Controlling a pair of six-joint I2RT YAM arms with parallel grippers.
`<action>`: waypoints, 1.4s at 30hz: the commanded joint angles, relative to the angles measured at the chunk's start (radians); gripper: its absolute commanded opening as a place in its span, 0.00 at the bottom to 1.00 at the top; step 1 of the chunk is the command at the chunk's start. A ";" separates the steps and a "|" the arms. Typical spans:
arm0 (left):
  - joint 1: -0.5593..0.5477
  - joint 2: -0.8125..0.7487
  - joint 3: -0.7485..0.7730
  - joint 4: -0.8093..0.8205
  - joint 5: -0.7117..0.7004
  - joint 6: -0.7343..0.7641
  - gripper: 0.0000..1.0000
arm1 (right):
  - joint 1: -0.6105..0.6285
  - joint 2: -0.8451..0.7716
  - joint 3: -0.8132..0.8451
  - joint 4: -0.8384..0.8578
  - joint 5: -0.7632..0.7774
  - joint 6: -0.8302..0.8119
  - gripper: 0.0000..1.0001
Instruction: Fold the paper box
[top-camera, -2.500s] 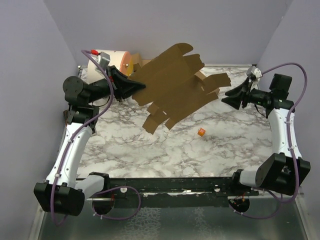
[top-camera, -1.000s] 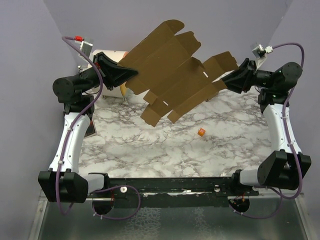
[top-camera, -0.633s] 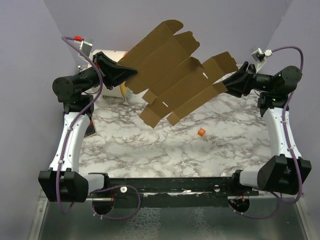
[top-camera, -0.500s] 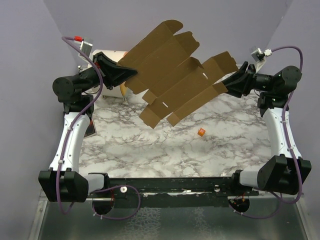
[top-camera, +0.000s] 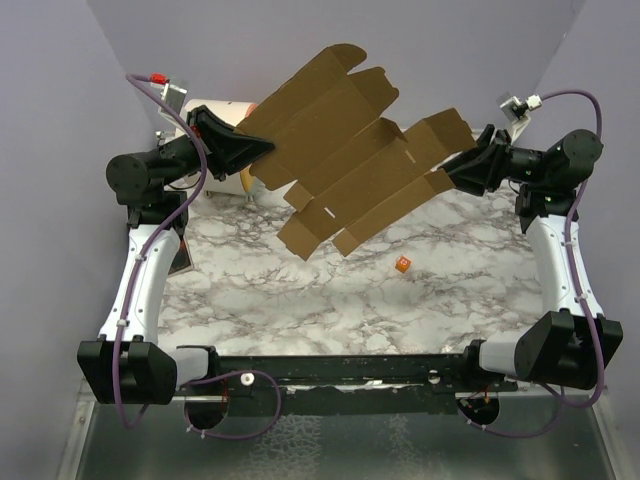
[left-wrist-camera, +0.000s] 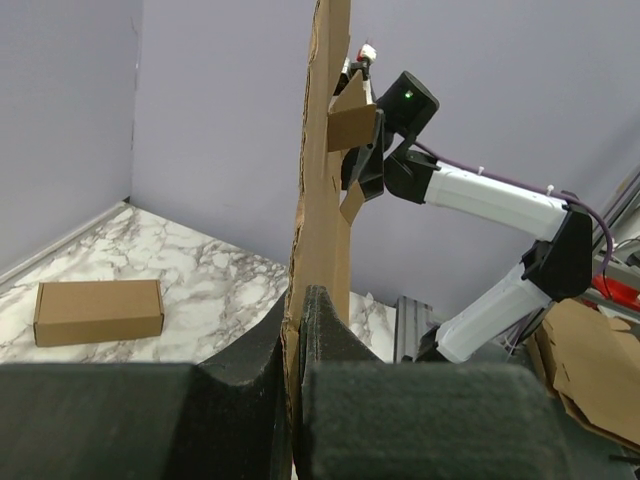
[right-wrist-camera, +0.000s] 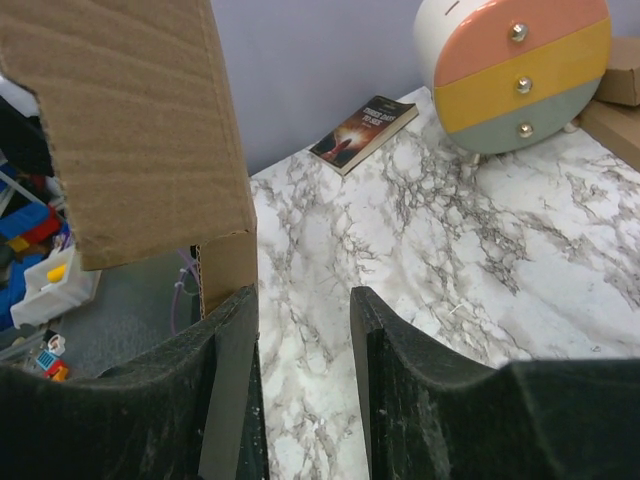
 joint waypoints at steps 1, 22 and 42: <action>0.012 -0.020 -0.003 0.030 0.011 0.013 0.00 | 0.003 -0.009 0.036 -0.055 -0.039 0.013 0.43; 0.019 -0.017 -0.012 0.086 -0.004 -0.031 0.00 | 0.009 -0.031 0.029 -0.098 -0.059 0.027 0.52; 0.019 -0.002 -0.015 0.191 -0.015 -0.110 0.00 | 0.079 -0.031 -0.003 -0.136 -0.037 -0.019 0.55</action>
